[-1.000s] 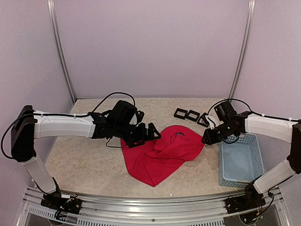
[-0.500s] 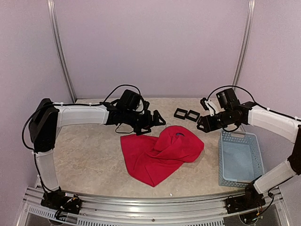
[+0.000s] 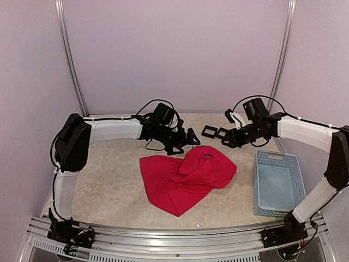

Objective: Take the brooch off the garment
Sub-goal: Adjust the crumpled clothing at the center of the board.

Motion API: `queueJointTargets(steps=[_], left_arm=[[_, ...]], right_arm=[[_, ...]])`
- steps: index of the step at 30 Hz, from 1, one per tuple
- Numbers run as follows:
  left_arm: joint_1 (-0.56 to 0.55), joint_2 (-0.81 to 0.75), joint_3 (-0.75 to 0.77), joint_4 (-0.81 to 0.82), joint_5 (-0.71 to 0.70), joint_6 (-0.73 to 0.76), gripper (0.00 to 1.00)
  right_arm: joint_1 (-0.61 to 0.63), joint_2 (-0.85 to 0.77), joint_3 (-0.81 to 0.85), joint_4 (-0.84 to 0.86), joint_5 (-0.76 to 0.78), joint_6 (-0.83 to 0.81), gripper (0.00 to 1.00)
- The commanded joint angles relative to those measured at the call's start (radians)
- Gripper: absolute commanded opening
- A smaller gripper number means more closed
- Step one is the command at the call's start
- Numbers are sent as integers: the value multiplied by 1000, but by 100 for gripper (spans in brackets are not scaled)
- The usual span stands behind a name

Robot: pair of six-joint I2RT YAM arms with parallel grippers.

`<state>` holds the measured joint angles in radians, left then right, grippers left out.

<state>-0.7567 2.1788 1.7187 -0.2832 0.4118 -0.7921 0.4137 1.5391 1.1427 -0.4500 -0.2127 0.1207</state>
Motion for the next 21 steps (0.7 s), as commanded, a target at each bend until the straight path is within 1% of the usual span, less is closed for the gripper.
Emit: queueJointTargets(steps=[1, 3, 4, 7, 11, 12, 13, 15, 16, 21], left_arm=[[14, 63, 53, -40, 37, -2, 99], [14, 84, 71, -29, 62, -5, 98], [14, 92, 78, -24, 79, -5, 95], [14, 121, 83, 18, 137, -9, 79], [15, 145, 84, 46, 181, -17, 41], [14, 146, 82, 47, 185, -10, 27], [13, 144, 78, 48, 187, 3, 18], [8, 122, 63, 56, 188, 42, 5], [5, 110, 55, 58, 187, 71, 1], [-37, -16, -16, 39, 194, 264, 0]], right_arm=[[2, -14, -25, 19, -8, 4, 48], [2, -16, -32, 22, -9, 10, 48], [3, -16, -32, 23, -7, 10, 47], [2, -17, -29, 24, 2, 8, 47], [3, -18, -24, 14, 16, -2, 47], [2, -20, -25, 12, 17, -4, 47], [3, -24, -27, 9, 14, -8, 47], [2, -36, -32, 5, -4, -24, 46], [3, -48, -39, 4, -18, -35, 46], [2, -132, -45, -38, -111, -94, 48]])
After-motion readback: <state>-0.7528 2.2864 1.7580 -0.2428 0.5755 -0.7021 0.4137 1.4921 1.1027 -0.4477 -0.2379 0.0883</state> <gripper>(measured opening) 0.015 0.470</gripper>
